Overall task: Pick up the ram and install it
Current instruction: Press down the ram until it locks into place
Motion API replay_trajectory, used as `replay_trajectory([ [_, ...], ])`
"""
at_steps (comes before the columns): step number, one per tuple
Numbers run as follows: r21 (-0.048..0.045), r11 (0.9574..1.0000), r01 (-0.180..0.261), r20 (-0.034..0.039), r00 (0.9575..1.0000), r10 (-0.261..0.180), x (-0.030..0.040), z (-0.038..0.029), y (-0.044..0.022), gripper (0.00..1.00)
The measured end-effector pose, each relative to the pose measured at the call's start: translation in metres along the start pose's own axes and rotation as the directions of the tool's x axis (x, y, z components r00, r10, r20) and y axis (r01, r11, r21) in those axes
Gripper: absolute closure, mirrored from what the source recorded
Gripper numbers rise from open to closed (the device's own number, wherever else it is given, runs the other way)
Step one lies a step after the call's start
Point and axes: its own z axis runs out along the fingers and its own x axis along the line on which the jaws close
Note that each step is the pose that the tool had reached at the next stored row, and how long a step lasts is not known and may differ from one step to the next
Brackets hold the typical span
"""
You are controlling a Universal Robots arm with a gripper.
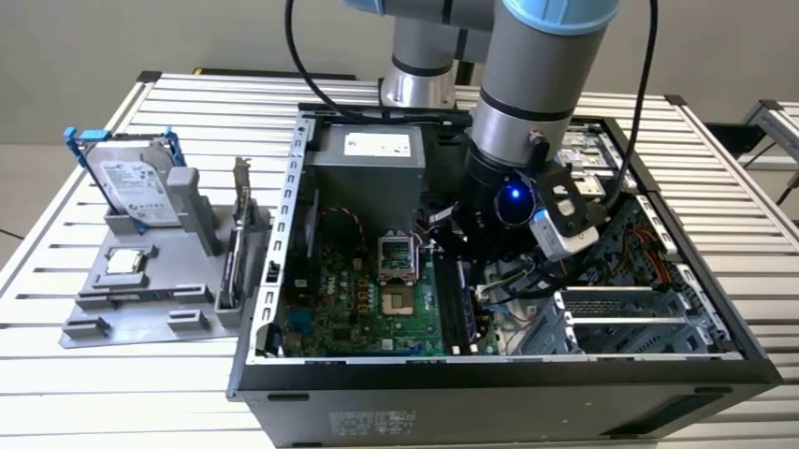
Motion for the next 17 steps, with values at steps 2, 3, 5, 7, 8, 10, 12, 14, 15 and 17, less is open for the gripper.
replay_trajectory([
  [2, -0.0017, 1.0000, 0.000, 0.0000, 1.0000, 0.000, 0.0000, 0.0000, 0.0000, 1.00],
  [3, -0.0026, 1.0000, 0.000, 0.0000, 1.0000, 0.000, 0.0000, 0.0000, 0.0000, 1.00],
  [5, -0.0041, 1.0000, 0.000, -0.0001, 1.0000, 0.000, 0.0000, 0.0000, 0.0000, 1.00],
  [7, -0.0058, 1.0000, 0.000, -0.0001, 1.0000, 0.000, 0.0000, 0.0000, 0.0000, 1.00],
  [8, -0.0053, 1.0000, 0.000, -0.0002, 1.0000, 0.000, 0.0000, 0.0000, 0.0004, 1.00],
  [10, -0.0031, 0.9998, 0.022, 0.0026, 0.9998, -0.022, 0.0000, 0.0000, 0.0016, 1.00],
  [12, -0.0029, 0.9983, 0.058, 0.0067, 0.9983, -0.057, 0.0002, 0.0001, 0.0016, 1.00],
  [14, -0.0023, 0.9957, 0.093, 0.0107, 0.9956, -0.093, 0.0001, 0.0003, 0.0017, 1.00],
  [15, -0.0020, 0.9939, 0.110, 0.0127, 0.9938, -0.110, 0.0002, 0.0004, 0.0017, 1.00],
  [17, -0.0017, 0.9892, 0.146, 0.0169, 0.9891, -0.146, 0.0002, 0.0008, 0.0017, 1.00],
])
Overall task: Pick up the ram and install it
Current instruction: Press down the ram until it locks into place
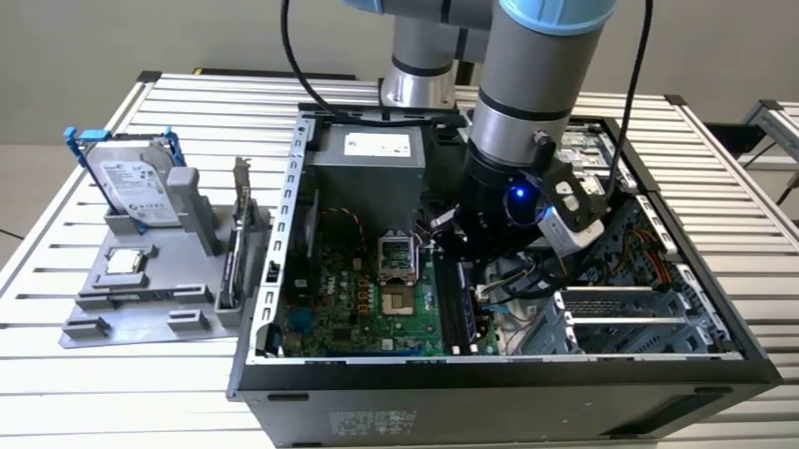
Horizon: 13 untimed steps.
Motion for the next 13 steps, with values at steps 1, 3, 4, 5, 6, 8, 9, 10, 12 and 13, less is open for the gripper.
replay_trajectory([
  [1, 0.0001, 0.9998, 0.018, 0.0019, 0.9998, -0.018, 0.0000, 0.0002, 0.0000, 1.00],
  [3, -0.0001, 0.9985, 0.055, 0.0062, 0.9985, -0.055, 0.0000, 0.0011, 0.0002, 1.00],
  [4, 0.0001, 0.9974, 0.073, 0.0082, 0.9973, -0.073, 0.0000, 0.0015, 0.0002, 1.00],
  [5, 0.0005, 0.9958, 0.091, 0.0102, 0.9958, -0.091, 0.0000, 0.0019, 0.0002, 1.00],
  [6, 0.0007, 0.9941, 0.108, 0.0120, 0.9941, -0.108, 0.0000, 0.0023, 0.0003, 1.00],
  [8, 0.0013, 0.9895, 0.145, 0.0161, 0.9893, -0.145, 0.0000, 0.0030, 0.0003, 1.00],
  [9, 0.0014, 0.9868, 0.162, 0.0181, 0.9866, -0.162, 0.0000, 0.0034, 0.0004, 1.00],
  [10, 0.0016, 0.9838, 0.179, 0.0201, 0.9836, -0.179, 0.0000, 0.0038, 0.0004, 1.00],
  [12, 0.0019, 0.9773, 0.212, 0.0239, 0.9770, -0.212, 0.0000, 0.0043, 0.0005, 1.00],
  [13, 0.0014, 0.9744, 0.225, 0.0253, 0.9741, -0.225, 0.0000, 0.0044, 0.0005, 1.00],
])
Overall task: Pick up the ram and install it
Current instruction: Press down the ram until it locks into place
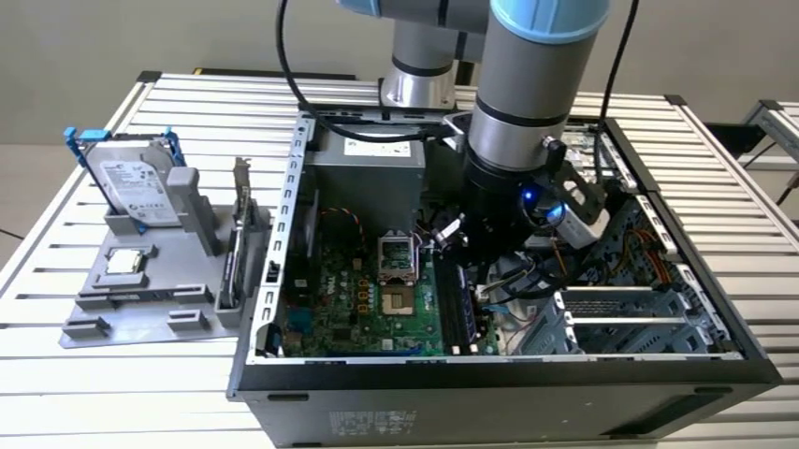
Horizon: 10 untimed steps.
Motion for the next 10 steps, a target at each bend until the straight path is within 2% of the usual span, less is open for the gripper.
replay_trajectory([
  [4, -0.0033, 0.9987, 0.051, 0.0030, 0.9987, -0.051, 0.0000, 0.0001, 0.0001, 1.00],
  [9, -0.0146, 0.9951, 0.098, -0.0157, 0.9951, -0.098, -0.0001, -0.0008, 0.0003, 1.00],
  [10, -0.0159, 0.9940, 0.109, -0.0176, 0.9939, -0.109, -0.0001, -0.0009, 0.0003, 1.00],
])
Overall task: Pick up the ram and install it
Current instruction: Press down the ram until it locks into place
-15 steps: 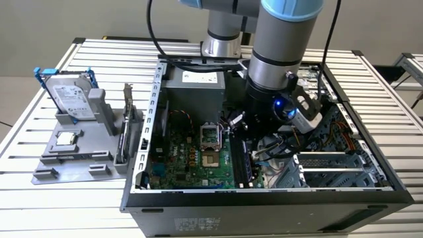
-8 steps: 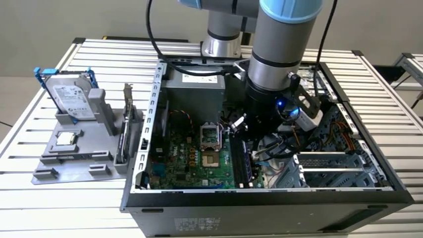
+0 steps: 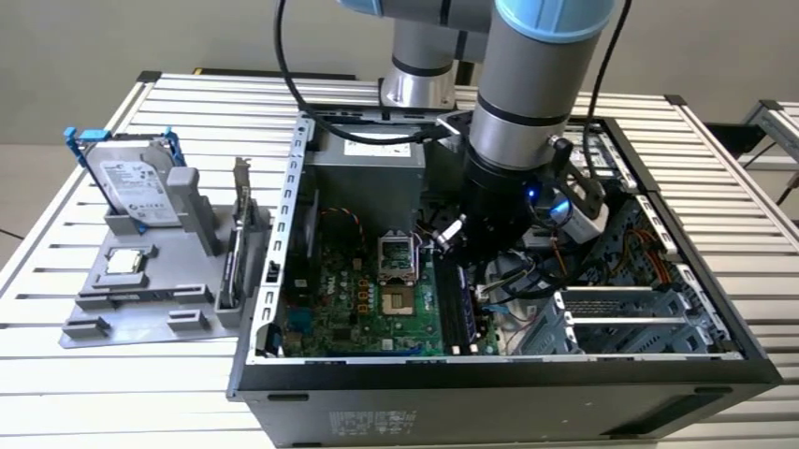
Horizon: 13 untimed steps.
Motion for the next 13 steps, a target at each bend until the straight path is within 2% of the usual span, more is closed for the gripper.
replay_trajectory([
  [3, -0.0004, 0.9990, 0.044, 0.0013, 0.9990, -0.044, -0.0001, 0.0000, 0.0001, 1.00],
  [7, 0.0014, 0.9939, 0.111, 0.0076, 0.9938, -0.111, -0.0001, 0.0000, 0.0001, 1.00],
  [10, 0.0026, 0.9867, 0.163, 0.0129, 0.9866, -0.163, -0.0002, 0.0000, 0.0001, 1.00],
  [13, 0.0040, 0.9767, 0.215, 0.0184, 0.9765, -0.215, -0.0001, 0.0000, 0.0001, 1.00],
])
